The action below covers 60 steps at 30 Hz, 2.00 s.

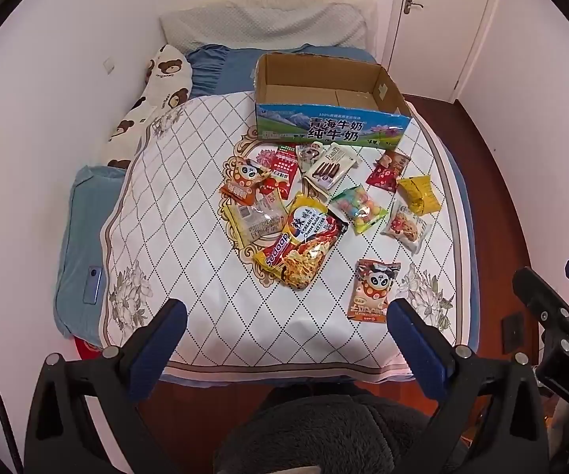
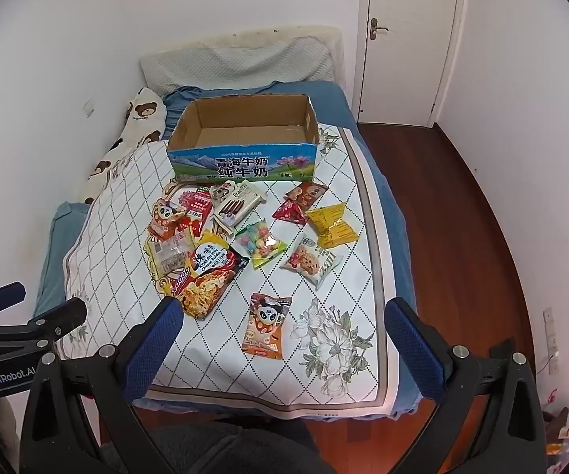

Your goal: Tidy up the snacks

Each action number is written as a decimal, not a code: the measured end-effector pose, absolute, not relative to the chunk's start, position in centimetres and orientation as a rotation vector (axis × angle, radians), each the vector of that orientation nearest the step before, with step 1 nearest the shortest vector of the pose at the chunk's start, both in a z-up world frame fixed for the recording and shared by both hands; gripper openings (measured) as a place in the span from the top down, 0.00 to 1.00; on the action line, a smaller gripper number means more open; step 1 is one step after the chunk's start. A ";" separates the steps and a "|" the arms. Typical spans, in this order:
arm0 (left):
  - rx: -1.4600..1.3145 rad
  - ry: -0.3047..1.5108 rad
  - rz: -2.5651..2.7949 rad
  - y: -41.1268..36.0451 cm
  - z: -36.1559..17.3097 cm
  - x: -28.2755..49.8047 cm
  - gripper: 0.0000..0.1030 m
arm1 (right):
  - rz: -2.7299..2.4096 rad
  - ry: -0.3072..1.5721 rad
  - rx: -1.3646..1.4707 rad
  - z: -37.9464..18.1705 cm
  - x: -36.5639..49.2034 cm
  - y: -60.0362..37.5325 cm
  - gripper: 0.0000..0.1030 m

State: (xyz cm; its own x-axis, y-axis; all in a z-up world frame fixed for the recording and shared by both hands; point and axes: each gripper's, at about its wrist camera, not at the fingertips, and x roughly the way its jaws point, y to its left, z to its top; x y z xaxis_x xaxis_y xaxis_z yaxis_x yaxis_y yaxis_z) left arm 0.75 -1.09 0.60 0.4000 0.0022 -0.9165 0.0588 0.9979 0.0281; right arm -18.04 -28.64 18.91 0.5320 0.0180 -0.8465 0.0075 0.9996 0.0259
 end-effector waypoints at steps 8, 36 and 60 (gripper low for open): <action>0.060 1.153 -0.032 -1.2 0.7 1.0 0.00 | 0.007 1.010 0.034 19.2 -17.7 -29.0 0.00; 0.054 1.142 -0.030 -1.0 1.0 0.5 0.00 | 0.019 1.000 0.031 19.5 -17.7 -29.0 0.00; 0.049 1.130 -0.044 -1.0 1.6 1.2 0.00 | 0.011 0.989 0.036 19.9 -17.4 -28.8 0.00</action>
